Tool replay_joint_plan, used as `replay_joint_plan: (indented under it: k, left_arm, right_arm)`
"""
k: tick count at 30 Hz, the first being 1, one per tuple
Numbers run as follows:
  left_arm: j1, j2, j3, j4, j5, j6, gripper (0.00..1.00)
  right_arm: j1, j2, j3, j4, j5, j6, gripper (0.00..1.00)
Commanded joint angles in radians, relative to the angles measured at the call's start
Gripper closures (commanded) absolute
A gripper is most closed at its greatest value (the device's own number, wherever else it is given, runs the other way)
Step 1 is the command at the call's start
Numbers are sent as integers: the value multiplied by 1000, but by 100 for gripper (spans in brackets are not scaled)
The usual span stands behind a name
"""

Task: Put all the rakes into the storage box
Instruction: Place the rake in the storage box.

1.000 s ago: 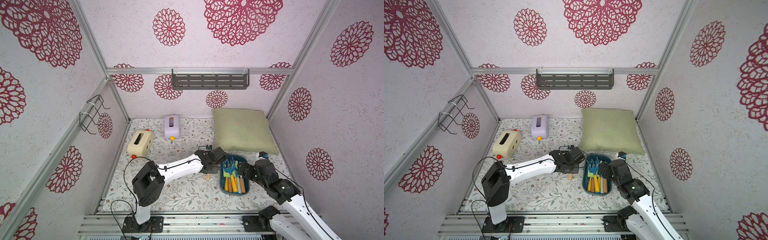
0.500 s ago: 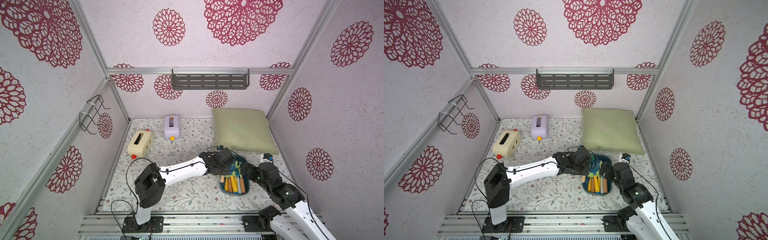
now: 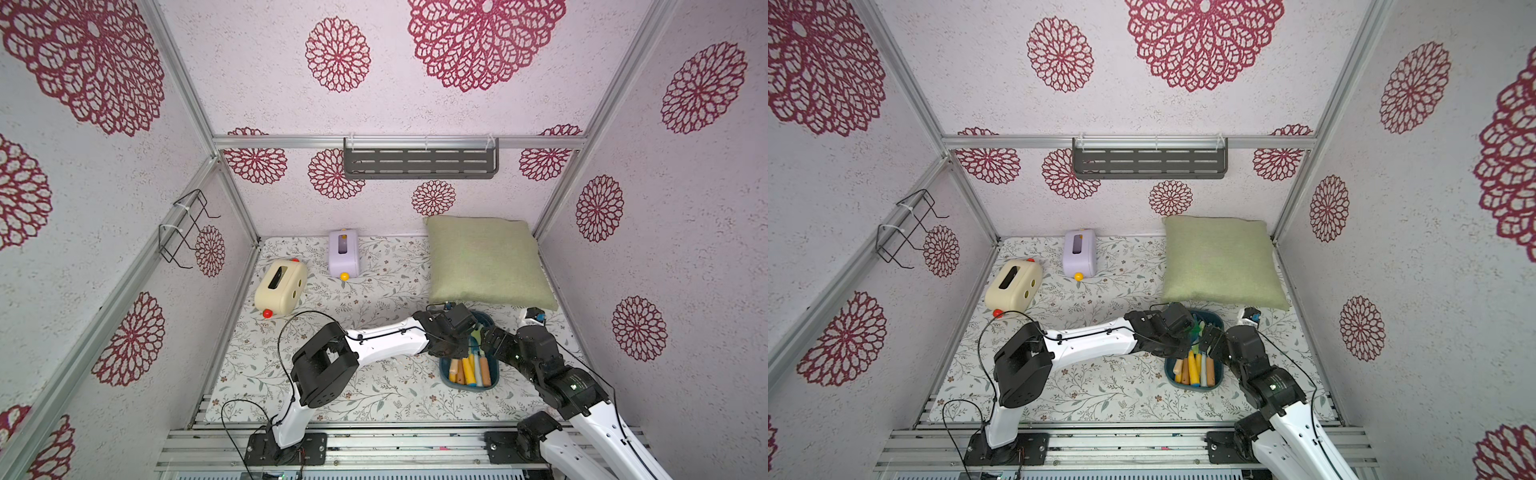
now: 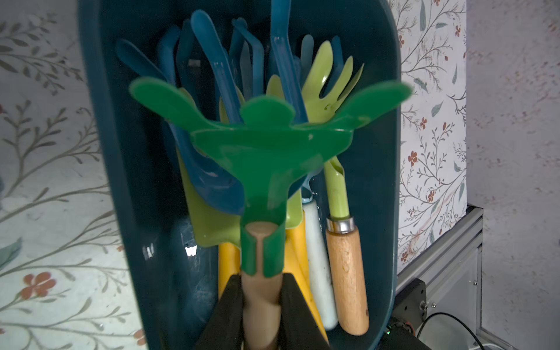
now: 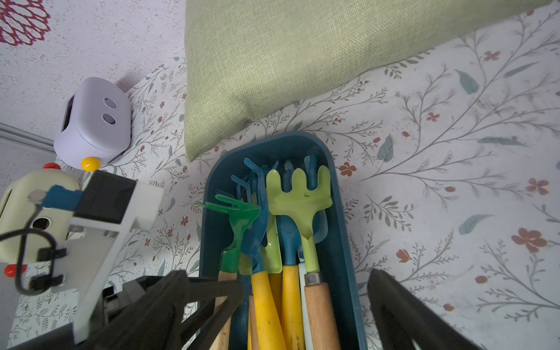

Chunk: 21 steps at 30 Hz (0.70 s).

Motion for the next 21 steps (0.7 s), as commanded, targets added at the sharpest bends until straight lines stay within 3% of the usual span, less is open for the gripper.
replay_joint_plan:
  k: [1, 8, 17, 21]
  left_arm:
    - [-9, 3, 26, 36, 10, -4, 77]
    - [-9, -35, -4, 32, -9, -8, 43]
    - [-6, -166, -44, -28, -152, 39, 28]
    - [-1, -232, -64, -82, -246, 76, 17]
  right_arm:
    - [-6, -3, 4, 9, 12, 17, 1]
    - [-5, -3, 6, 9, 15, 15, 1]
    - [-8, 2, -2, 61, 11, -11, 1]
    - [-6, -3, -7, 132, -13, -93, 1]
